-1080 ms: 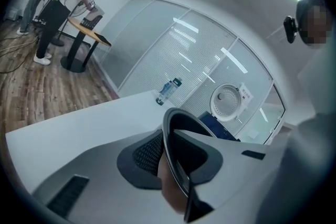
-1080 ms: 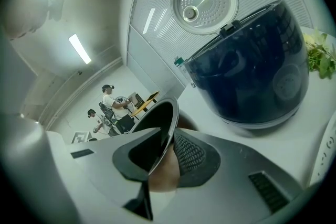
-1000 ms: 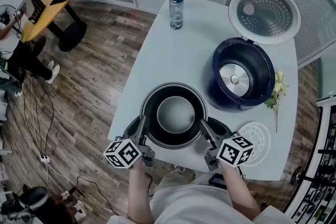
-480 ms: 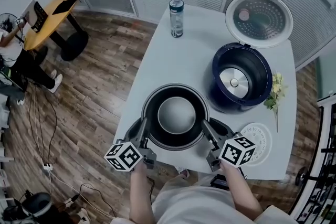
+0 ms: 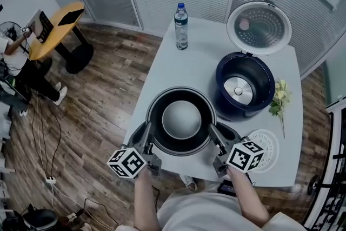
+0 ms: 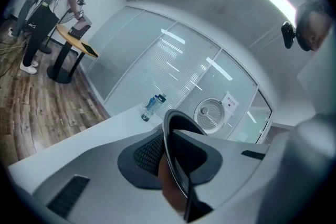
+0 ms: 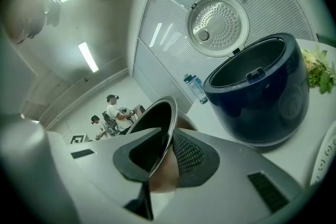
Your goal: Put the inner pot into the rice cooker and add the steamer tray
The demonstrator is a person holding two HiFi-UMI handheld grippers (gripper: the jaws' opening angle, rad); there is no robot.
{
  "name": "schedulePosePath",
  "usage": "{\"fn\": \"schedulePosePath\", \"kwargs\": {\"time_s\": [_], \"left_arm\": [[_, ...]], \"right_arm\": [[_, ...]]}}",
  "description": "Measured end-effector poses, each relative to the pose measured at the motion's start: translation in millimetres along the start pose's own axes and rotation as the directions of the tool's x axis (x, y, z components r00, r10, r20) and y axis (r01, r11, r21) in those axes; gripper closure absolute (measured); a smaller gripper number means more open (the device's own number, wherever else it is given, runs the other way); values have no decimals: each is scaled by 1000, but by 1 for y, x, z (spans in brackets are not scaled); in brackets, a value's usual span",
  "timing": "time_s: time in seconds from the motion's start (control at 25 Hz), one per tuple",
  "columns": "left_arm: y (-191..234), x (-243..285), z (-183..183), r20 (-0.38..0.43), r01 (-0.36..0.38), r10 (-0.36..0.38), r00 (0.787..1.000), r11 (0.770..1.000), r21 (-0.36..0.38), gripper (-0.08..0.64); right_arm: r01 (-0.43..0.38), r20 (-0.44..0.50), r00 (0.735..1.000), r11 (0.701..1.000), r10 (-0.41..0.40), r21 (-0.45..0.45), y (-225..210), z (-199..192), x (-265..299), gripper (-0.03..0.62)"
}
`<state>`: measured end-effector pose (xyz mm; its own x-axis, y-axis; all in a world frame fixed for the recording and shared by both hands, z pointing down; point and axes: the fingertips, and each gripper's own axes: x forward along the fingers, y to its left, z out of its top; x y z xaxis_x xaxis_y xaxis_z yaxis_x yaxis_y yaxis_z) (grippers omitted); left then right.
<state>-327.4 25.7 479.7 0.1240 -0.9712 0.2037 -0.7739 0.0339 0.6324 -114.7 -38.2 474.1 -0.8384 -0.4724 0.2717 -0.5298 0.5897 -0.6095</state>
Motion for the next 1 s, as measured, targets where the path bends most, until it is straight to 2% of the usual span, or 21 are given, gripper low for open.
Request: {"fn": "schedulePosePath", "kwargs": {"time_s": [0.52,1.0], "left_arm": [[-35,-4,40,59,78,-80,995,996,41,508],[-63,8,56,73,147,-152,986,987,64,509]], "right_arm": [[-18,101,995,999,22,-44,25,37,-16,520],[4,167,986,997,8,-71,27,62,-32,520]]}}
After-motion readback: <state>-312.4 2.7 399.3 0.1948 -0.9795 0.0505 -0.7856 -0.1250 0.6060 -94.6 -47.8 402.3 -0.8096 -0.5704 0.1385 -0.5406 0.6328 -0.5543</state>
